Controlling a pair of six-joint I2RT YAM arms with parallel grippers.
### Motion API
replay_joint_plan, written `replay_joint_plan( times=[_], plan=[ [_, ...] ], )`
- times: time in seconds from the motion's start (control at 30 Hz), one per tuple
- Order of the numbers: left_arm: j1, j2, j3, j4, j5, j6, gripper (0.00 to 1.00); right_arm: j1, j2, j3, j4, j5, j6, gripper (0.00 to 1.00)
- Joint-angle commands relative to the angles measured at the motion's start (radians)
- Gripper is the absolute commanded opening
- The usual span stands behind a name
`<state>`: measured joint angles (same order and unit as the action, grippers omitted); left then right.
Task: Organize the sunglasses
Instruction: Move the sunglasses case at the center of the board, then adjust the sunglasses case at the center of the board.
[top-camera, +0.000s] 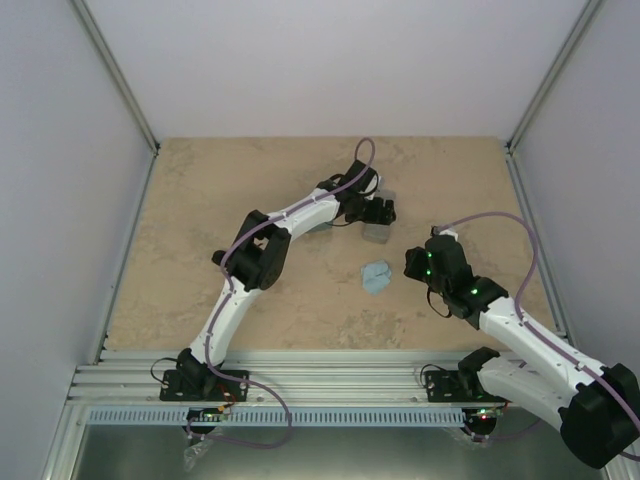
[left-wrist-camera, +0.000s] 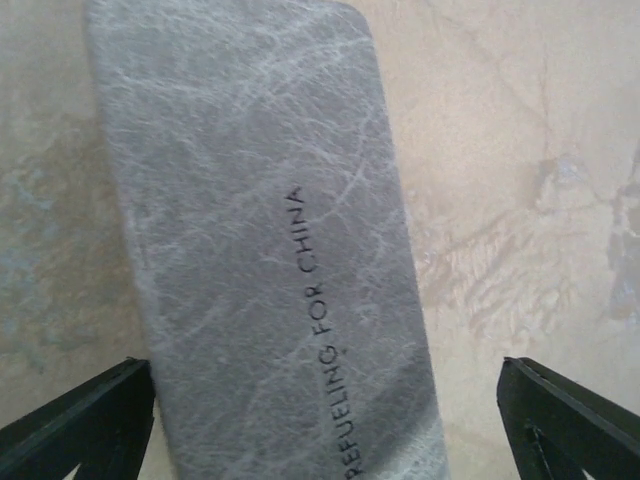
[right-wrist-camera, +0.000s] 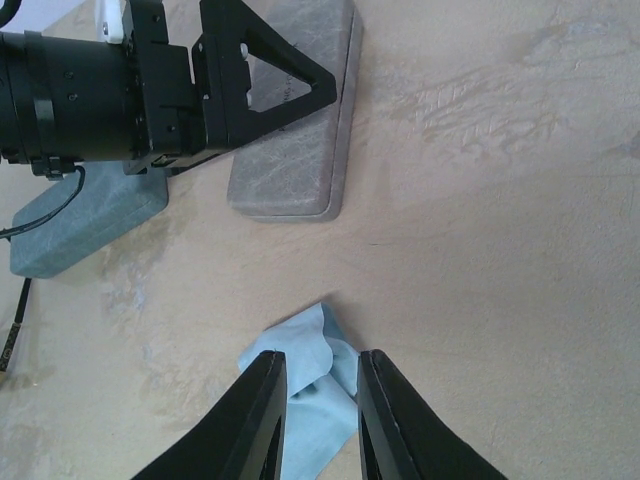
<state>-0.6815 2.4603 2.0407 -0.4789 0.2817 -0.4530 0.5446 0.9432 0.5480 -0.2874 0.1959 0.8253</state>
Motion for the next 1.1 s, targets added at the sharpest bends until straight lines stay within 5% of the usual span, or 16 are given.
replay_joint_plan(
  times=[0.0,0.23,0.63,0.87,1.07],
  plan=[
    [0.004,-0.011,0.01,0.018,0.088,0.058,0.99,-0.006,-0.014,-0.007,-0.01,0.021,-0.005,0.22],
    [0.038,-0.202,-0.114,0.035,-0.038,0.13,0.99,-0.006,0.047,0.03,0.025,-0.044,-0.078,0.31],
    [0.252,-0.61,-0.674,0.23,-0.329,0.059,0.99,0.026,0.465,0.322,0.179,-0.244,-0.246,0.49],
    [0.291,-0.707,-0.845,0.285,-0.452,-0.021,0.99,0.04,0.767,0.571,0.164,-0.278,-0.304,0.59],
    [0.337,-0.724,-0.961,0.379,-0.395,-0.09,0.99,0.038,0.964,0.804,0.081,-0.247,-0.356,0.66]
  ],
)
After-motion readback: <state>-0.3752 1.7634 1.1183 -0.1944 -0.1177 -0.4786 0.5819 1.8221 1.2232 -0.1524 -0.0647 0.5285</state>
